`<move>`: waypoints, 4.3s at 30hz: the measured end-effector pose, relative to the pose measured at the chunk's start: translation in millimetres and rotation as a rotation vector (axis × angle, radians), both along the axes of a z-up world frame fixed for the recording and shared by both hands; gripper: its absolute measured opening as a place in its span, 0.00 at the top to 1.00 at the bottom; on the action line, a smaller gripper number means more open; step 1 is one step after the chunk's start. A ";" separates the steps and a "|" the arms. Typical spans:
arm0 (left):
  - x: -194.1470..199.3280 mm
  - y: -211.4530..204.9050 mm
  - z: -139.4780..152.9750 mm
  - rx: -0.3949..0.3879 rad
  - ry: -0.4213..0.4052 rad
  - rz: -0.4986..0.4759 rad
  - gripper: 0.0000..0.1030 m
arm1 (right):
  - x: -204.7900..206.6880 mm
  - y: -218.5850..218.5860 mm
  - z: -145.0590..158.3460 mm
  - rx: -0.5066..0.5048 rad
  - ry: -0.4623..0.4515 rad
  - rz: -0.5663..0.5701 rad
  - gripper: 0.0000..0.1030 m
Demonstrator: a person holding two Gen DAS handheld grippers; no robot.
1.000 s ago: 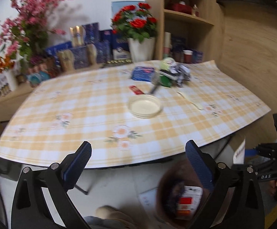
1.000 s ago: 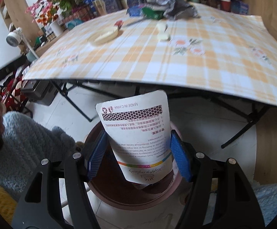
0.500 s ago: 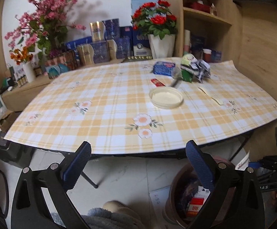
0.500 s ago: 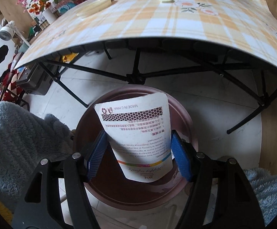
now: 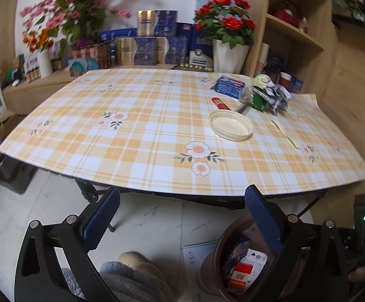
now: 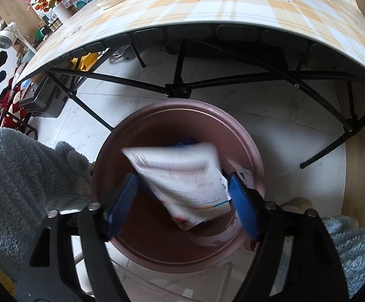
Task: Collect trash
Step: 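Lower the white pouch into the bin and open the right tool, then move the left tool to the white plastic lid and grasp it, then grasp the green coconut cup with the right tool while the left tool holds the lid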
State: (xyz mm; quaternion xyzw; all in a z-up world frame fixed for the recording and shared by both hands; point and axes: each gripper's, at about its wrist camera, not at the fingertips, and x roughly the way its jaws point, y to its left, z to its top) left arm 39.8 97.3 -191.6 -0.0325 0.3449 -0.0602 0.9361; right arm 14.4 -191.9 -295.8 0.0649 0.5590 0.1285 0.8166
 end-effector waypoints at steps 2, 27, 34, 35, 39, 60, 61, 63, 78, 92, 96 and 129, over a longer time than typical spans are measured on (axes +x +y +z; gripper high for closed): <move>0.6 5.7 0.0 -0.023 0.008 0.026 0.06 | -0.9 -0.2 3.0 -0.001 -0.012 -0.007 0.12; 24.2 -32.2 27.2 -0.035 -0.100 -0.075 0.06 | 13.8 -69.0 86.7 -0.040 -0.279 -0.300 0.06; 52.5 -63.4 38.0 -0.016 -0.097 -0.145 0.06 | 25.9 -88.4 107.2 -0.053 -0.318 -0.329 0.06; 54.7 -66.1 39.0 -0.013 -0.096 -0.157 0.06 | 29.0 -91.0 109.2 -0.051 -0.317 -0.335 0.06; 65.6 -79.8 42.9 0.008 -0.092 -0.208 0.06 | 39.8 -100.9 116.8 -0.036 -0.317 -0.342 0.06; 149.5 -127.2 6.6 0.094 0.070 -0.334 0.06 | 105.4 -136.4 138.3 -0.011 -0.309 -0.359 0.06; 152.8 -129.2 4.1 0.111 0.071 -0.332 0.06 | 106.9 -135.7 137.8 -0.011 -0.308 -0.356 0.06; 160.2 -130.4 -1.6 0.123 0.082 -0.317 0.06 | 109.6 -135.2 136.7 -0.008 -0.306 -0.351 0.06; 209.2 -117.7 -40.3 0.129 0.217 -0.233 0.08 | 146.7 -141.5 142.3 0.066 -0.320 -0.327 0.06; 204.2 -89.5 1.5 -0.028 0.129 -0.196 0.18 | 295.3 -115.1 181.8 0.015 -0.323 -0.127 0.06; 201.3 -78.5 16.6 -0.061 0.093 -0.169 0.18 | 352.7 -102.3 176.3 -0.057 -0.268 -0.069 0.06; 148.0 -42.2 49.3 -0.133 0.025 -0.123 0.18 | 332.9 -102.7 207.1 0.003 -0.391 -0.171 0.20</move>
